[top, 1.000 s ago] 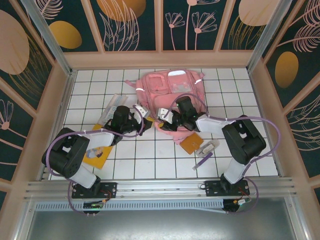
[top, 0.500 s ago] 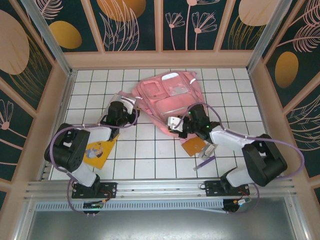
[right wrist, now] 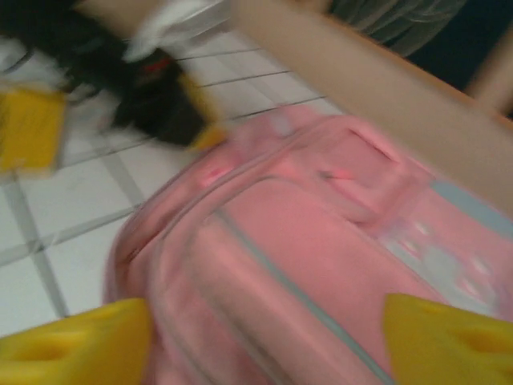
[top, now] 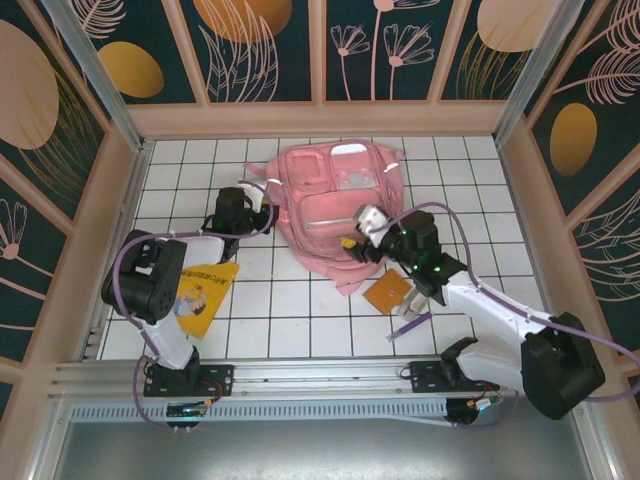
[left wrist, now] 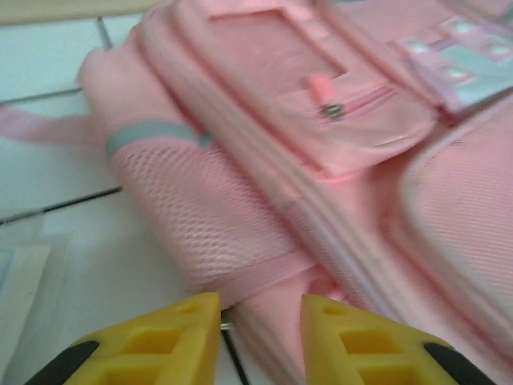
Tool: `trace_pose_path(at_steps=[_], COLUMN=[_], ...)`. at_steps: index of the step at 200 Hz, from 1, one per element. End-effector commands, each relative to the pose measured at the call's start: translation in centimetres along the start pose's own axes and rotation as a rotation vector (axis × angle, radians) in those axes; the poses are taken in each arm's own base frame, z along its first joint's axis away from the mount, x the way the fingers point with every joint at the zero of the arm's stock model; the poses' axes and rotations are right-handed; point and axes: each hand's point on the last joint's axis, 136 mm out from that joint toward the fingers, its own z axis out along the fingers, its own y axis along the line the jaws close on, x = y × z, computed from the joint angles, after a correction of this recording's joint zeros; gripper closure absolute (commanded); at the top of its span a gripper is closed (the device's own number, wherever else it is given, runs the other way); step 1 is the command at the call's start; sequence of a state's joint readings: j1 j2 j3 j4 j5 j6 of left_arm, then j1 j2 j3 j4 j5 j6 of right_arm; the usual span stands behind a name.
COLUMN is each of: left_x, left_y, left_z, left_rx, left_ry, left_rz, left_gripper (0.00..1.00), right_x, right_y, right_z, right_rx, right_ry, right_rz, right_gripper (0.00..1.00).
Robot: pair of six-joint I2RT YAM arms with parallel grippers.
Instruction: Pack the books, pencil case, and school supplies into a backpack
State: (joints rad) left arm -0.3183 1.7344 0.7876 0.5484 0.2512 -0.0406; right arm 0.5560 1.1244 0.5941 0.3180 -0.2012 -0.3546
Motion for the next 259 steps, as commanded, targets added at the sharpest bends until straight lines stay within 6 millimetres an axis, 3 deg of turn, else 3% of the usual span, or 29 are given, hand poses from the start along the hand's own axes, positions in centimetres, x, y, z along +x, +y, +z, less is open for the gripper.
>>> trace_pose_path(at_steps=[1, 9, 21, 31, 34, 45, 55, 65, 87, 121, 149, 156, 174, 189, 201, 221, 237, 259], left_x=[-3.6, -3.5, -3.1, -2.1, -2.9, -2.7, -2.8, -3.0, -1.3, 1.4, 2.8, 3.0, 3.8, 3.7, 2.9, 0.4, -1.9, -6.7], left_y=[-5.7, -7.3, -9.8, -11.9, -12.6, -14.7, -15.9, -16.3, -17.2, -17.3, -18.2, -18.4, -18.2, -16.7, -15.2, -13.8, -14.4, -15.2], left_z=[-1.9, -2.1, -2.3, -2.4, -2.3, -2.3, -2.0, -1.2, 0.7, 2.7, 2.4, 2.2, 2.5, 4.0, 5.3, 6.7, 6.2, 4.6], left_rx=[0.231, 0.287, 0.364, 0.423, 0.438, 0.507, 0.529, 0.516, 0.531, 0.530, 0.610, 0.634, 0.643, 0.534, 0.418, 0.276, 0.269, 0.243], left_ry=[-0.051, -0.023, 0.020, 0.056, 0.043, 0.051, 0.046, 0.040, 0.097, 0.208, 0.235, 0.237, 0.254, 0.264, 0.268, 0.235, 0.171, 0.006], left_rz=[0.236, 0.306, 0.410, 0.491, 0.521, 0.595, 0.638, 0.665, 0.734, 0.801, 0.809, 0.811, 0.839, 0.869, 0.863, 0.813, 0.780, 0.697], left_gripper=[0.63, 0.61, 0.60, 0.60, 0.60, 0.57, 0.56, 0.49, 0.43, 0.39, 0.34, 0.27, 0.27, 0.31, 0.43, 0.99, 1.00, 1.00], right_x=[0.9, 3.2, 6.1, 8.3, 9.0, 11.0, 12.6, 13.9, 14.7, 14.1, 13.9, 14.0, 14.2, 14.3, 14.3, 13.7, 13.1, 12.9], right_y=[-11.6, -13.6, -15.0, -15.3, -15.5, -15.4, -15.2, -15.1, -14.8, -15.6, -15.9, -16.0, -15.9, -15.8, -15.9, -15.5, -14.9, -13.1], right_z=[-3.4, -4.4, -4.9, -4.7, -4.8, -4.6, -4.5, -4.4, -4.0, -4.0, -4.4, -4.4, -4.4, -4.2, -4.2, -4.0, -4.0, -4.0], right_rx=[0.615, 0.718, 0.736, 0.698, 0.698, 0.652, 0.598, 0.563, 0.495, 0.499, 0.517, 0.521, 0.525, 0.519, 0.517, 0.484, 0.445, 0.375], right_ry=[0.020, 0.094, 0.208, 0.296, 0.317, 0.380, 0.413, 0.426, 0.415, 0.399, 0.405, 0.408, 0.411, 0.405, 0.400, 0.378, 0.361, 0.379], right_rz=[0.619, 0.772, 0.926, 1.025, 1.054, 1.161, 1.256, 1.328, 1.366, 1.299, 1.263, 1.260, 1.268, 1.275, 1.280, 1.279, 1.293, 1.330], right_gripper=[0.01, 0.01, 0.01, 0.01, 0.01, 0.01, 0.02, 0.02, 0.05, 0.07, 0.07, 0.07, 0.07, 0.07, 0.07, 0.13, 0.17, 0.19])
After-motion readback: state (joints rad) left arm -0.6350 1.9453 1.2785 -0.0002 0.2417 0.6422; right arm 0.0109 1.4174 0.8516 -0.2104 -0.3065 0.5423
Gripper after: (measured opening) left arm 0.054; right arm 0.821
